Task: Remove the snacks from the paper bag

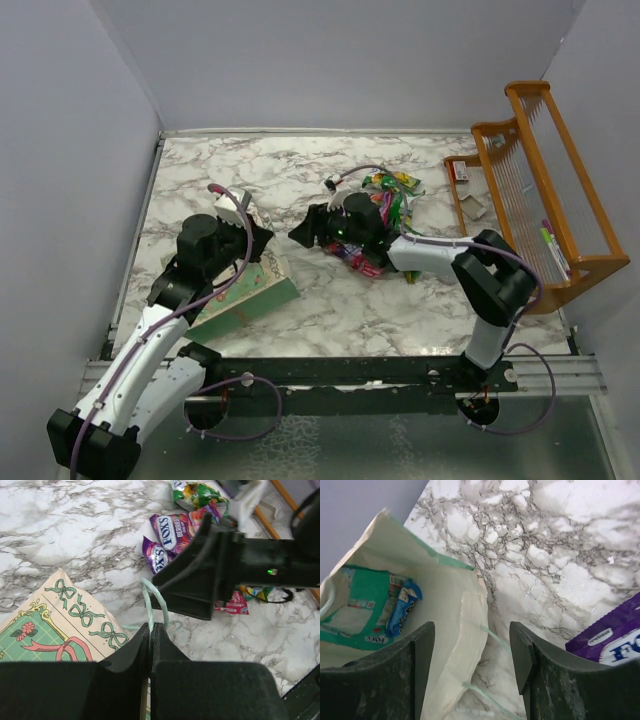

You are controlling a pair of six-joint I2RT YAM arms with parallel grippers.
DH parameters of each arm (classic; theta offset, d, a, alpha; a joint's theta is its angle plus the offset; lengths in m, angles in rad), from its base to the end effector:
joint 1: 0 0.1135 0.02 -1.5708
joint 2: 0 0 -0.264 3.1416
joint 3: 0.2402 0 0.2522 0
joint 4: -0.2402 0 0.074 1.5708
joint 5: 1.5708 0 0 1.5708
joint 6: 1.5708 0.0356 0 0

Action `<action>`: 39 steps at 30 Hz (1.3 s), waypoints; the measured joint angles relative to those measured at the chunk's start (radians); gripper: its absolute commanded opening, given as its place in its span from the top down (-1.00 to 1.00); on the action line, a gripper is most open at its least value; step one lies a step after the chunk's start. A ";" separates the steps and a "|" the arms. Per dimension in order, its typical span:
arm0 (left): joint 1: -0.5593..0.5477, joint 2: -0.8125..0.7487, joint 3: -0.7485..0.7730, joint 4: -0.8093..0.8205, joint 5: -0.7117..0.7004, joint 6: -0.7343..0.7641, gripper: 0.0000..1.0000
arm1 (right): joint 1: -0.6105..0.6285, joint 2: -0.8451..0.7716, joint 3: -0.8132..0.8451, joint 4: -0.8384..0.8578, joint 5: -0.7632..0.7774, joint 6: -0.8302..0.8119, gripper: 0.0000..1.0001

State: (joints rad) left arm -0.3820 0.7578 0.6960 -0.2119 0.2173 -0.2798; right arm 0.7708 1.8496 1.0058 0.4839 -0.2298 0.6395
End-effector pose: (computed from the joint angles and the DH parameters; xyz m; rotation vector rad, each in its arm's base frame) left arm 0.1652 -0.0747 0.3103 0.2517 1.8730 -0.6581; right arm 0.2827 0.2859 0.1859 -0.3046 2.0807 1.1247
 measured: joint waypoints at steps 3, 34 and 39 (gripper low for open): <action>0.000 0.011 0.012 -0.001 -0.050 -0.026 1.00 | 0.003 -0.090 0.000 -0.076 -0.014 -0.130 -0.25; 0.000 0.157 0.094 0.155 0.060 0.089 1.00 | 0.092 0.202 -0.117 0.652 -0.655 -0.700 0.08; 0.000 0.207 0.101 0.213 0.121 0.092 1.00 | 0.142 0.211 -0.085 0.715 -0.624 -0.740 0.07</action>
State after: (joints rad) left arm -0.3820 0.9649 0.7967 0.0013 0.3378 -0.1879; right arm 0.9123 2.0602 0.9207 1.1988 -0.8536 -0.1005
